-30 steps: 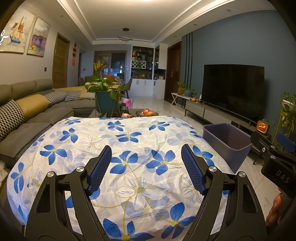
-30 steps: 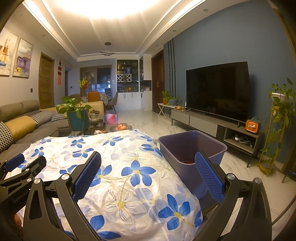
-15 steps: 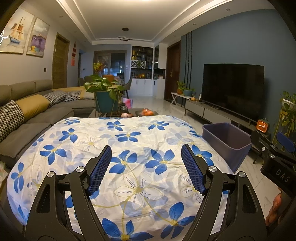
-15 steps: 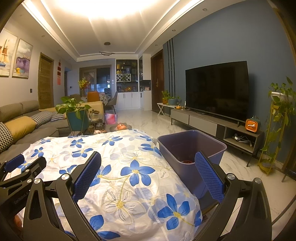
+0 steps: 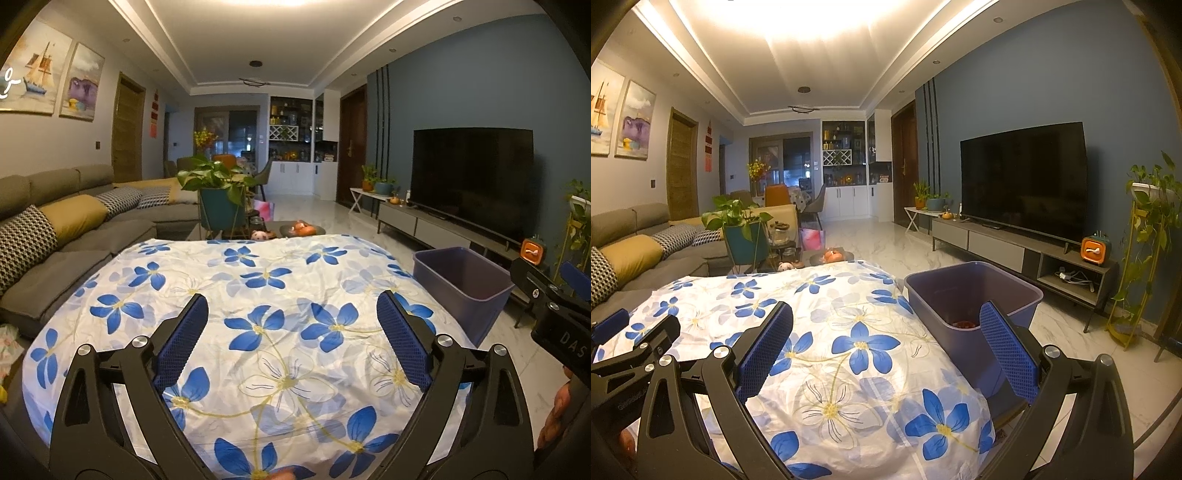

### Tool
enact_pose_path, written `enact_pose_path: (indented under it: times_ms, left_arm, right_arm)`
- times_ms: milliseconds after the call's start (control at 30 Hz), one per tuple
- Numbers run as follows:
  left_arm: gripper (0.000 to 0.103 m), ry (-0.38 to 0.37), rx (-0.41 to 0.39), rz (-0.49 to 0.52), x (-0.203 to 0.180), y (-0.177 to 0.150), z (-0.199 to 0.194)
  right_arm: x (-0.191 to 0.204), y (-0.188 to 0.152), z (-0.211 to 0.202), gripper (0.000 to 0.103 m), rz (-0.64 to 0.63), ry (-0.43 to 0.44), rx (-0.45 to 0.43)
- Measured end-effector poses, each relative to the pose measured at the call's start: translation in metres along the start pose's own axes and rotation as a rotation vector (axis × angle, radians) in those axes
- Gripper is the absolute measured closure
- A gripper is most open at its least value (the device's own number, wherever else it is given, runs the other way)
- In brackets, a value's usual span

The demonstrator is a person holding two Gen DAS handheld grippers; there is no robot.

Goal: Collect trash

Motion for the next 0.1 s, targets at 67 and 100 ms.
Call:
enact_pose_path:
  times_ms: [67, 100]
  left_arm:
    - [0.012, -0.002, 0.000, -0.008, 0.0015, 0.0005, -0.0002]
    - [0.012, -0.001, 0.001, -0.011, 0.0028, 0.0009, -0.0002]
  right_arm:
    - [0.0000, 0.0007, 0.0000, 0.005, 0.001, -0.001, -0.001]
    - [0.0003, 0.0008, -0.0005, 0.005, 0.003, -0.002, -0.001]
Point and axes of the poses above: each gripper's, at about its wrist camera, not at the fingertips, and z roughly the way its jaws point, x to its left, y to its top, the point moved 3 cm from there along z, roughly the way its jaws point, and after that the axes turned 12 degrees about -y, right-handed, at the moved point
